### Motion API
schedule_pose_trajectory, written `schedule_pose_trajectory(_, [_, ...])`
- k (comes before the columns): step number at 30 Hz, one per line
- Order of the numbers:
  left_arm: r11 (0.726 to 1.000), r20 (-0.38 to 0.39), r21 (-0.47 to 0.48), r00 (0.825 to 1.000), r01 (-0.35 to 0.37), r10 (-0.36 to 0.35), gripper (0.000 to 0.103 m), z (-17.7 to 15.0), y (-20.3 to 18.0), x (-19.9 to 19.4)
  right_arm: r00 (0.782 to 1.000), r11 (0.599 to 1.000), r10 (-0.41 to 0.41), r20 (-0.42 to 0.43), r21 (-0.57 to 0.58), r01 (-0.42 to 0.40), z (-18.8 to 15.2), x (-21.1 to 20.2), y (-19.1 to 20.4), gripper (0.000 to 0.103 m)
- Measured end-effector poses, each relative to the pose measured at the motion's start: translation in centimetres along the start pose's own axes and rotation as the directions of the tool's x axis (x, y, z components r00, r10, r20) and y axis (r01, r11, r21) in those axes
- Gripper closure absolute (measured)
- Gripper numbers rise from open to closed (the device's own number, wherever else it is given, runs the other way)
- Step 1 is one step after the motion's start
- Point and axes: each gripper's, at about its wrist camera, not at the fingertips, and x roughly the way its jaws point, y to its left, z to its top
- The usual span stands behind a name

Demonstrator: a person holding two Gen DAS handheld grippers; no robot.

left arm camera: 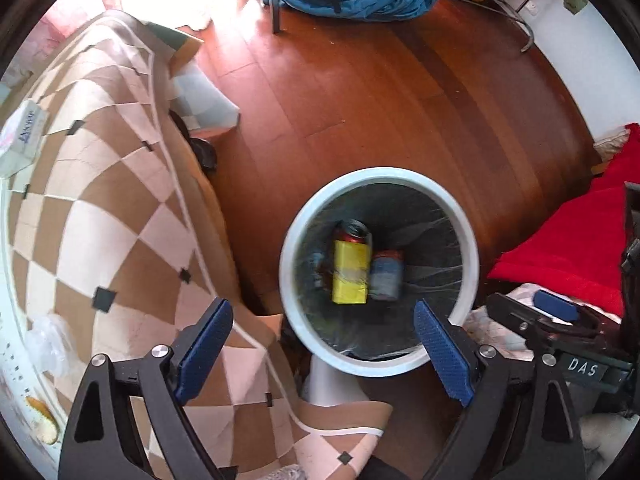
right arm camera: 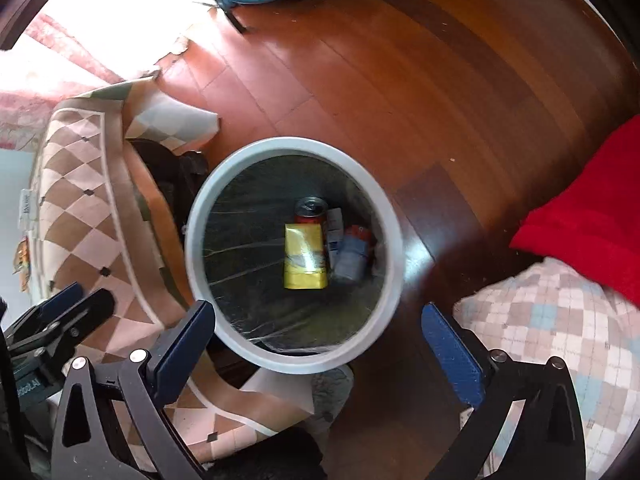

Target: Collect trash

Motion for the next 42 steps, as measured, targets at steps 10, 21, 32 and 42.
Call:
schedule_pose_trajectory(10, [0.995,0.058,0.001,0.993,-0.1,0.1,0.01,-2.8,-0.7,-1.8,0.993,0.993,-0.11,0.041,-0.044,0.112,-3.1,-2.5,-0.3,0.0])
schedule_pose_trajectory(21, [0.996,0.121,-0.011,0.989,-0.085,0.086,0.01,-5.7,-1.1,-6.8,0.986,0.993,-0.084,0.145,-0.065,0.094,-6.4,-9.2,1.4,0.0])
schedule_pose_trajectory(32, [0.999,0.272,-0.019,0.962,-0.034,0.038,0.01,-8.5,-0.4,-15.8,0.95,0.996,-0.046,0.309,-0.058,0.067,-10.8,-19.1,4.0,0.0])
schedule_pose_trajectory(42, [0.994,0.384,-0.098,0.92,-0.044,0.079,0.01,-10.9,4.2,-23.0,0.901,0.99,0.077,0.427,-0.143,-0.017,-14.5,-26.6,10.3,0.0])
